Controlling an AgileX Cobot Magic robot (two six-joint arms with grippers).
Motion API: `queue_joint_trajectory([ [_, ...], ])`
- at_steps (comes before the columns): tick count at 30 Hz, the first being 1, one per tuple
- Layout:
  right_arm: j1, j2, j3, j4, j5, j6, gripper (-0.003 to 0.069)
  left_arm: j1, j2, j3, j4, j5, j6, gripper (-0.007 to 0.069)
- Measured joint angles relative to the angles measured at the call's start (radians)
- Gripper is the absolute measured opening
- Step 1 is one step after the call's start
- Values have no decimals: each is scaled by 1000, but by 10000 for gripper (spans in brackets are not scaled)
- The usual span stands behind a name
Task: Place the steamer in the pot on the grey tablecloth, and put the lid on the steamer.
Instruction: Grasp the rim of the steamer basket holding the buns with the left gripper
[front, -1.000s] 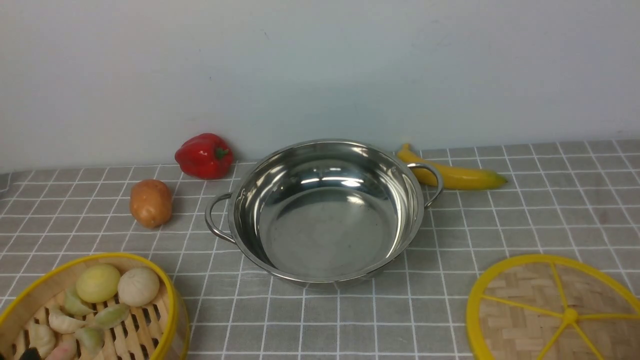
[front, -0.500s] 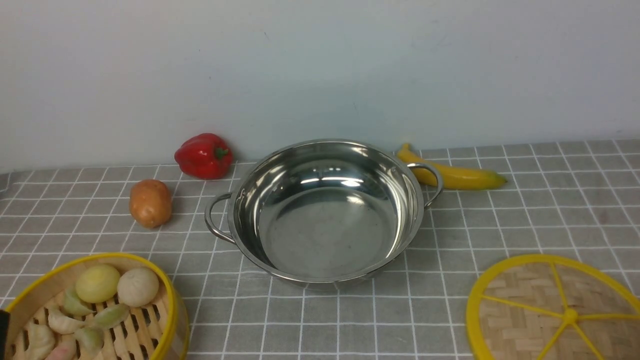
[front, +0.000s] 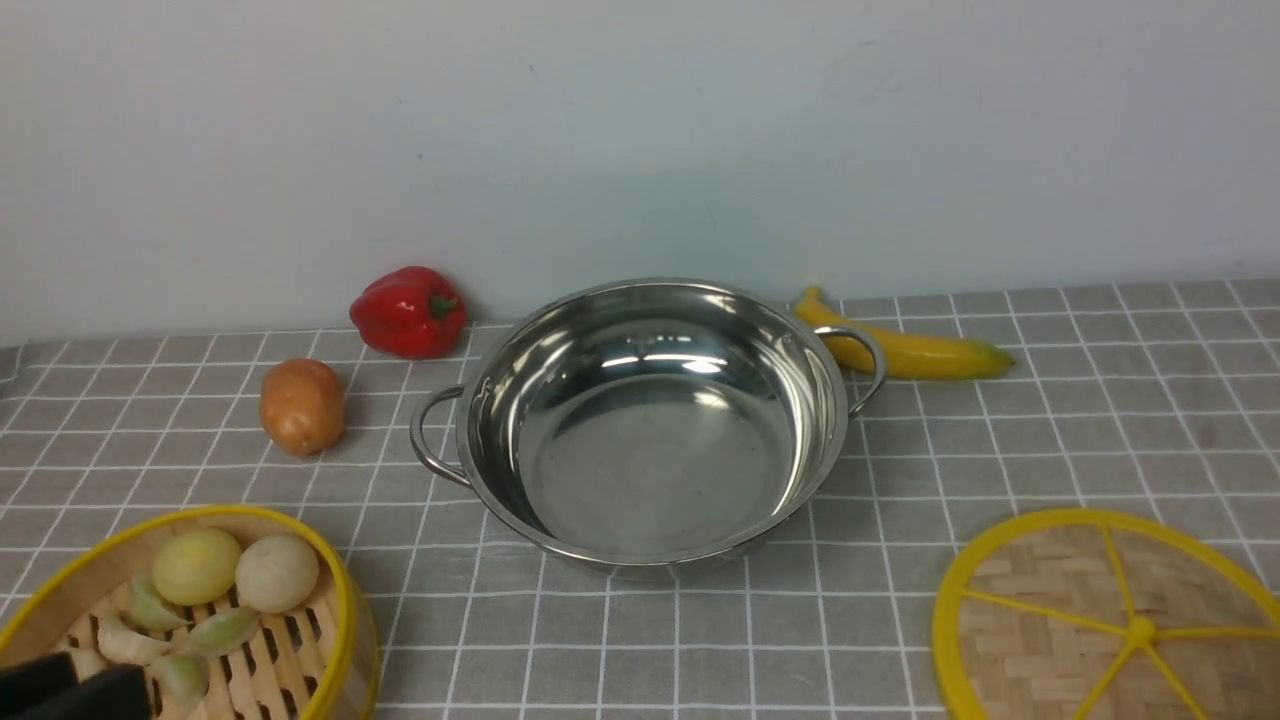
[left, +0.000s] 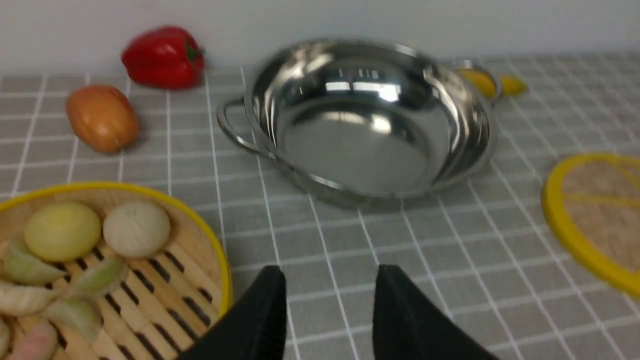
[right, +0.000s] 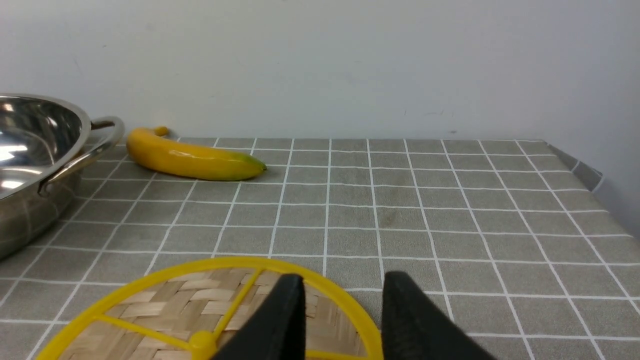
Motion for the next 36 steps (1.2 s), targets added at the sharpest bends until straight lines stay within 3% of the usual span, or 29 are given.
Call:
queue_joint_trajectory([
  [7, 0, 0, 0, 0, 0, 0, 243, 0, 268, -41, 1, 4, 172, 243],
  [24, 0, 0, 0, 0, 0, 0, 243, 0, 826, -67, 7, -45, 184, 244],
  [36, 0, 0, 0, 0, 0, 0, 243, 0, 988, -179, 26, -81, 184, 382],
])
